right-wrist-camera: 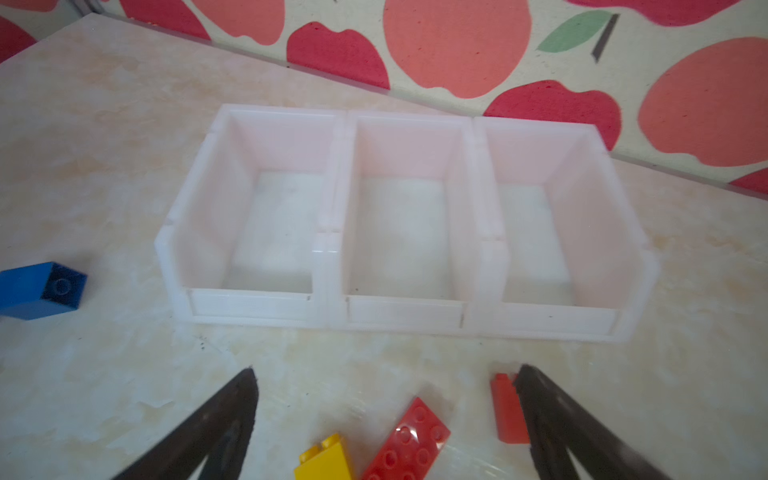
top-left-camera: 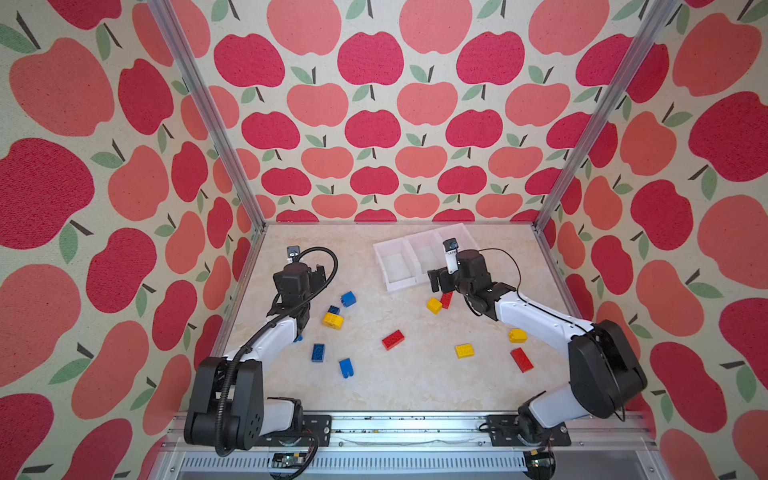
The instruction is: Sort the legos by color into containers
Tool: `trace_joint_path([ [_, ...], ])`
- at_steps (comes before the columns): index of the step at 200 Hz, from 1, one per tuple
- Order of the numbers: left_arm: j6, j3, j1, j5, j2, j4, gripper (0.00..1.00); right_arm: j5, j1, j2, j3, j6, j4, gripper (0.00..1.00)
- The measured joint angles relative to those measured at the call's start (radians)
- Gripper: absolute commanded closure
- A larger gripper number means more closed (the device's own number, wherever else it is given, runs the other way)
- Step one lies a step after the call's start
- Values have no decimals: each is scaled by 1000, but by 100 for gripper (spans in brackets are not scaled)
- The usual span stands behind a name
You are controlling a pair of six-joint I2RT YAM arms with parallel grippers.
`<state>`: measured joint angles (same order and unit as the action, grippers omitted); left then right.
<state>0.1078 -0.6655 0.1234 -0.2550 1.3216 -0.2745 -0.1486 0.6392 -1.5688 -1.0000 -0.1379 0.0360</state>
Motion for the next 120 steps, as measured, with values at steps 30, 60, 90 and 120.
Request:
trace_joint_path([
  [30,66,-18,0,4,-10,118,1,92,104,-140,-123,-74,-58,1],
  [60,121,-32,-12,26,-33,199,1,166,161,-298,-267,-111,-81,1],
  [90,156,-32,-39,47,-68,259,1,197,163,-408,-385,-131,-97,1],
  [120,172,-31,-55,61,-112,286,1,241,159,-483,-470,-162,-114,1],
])
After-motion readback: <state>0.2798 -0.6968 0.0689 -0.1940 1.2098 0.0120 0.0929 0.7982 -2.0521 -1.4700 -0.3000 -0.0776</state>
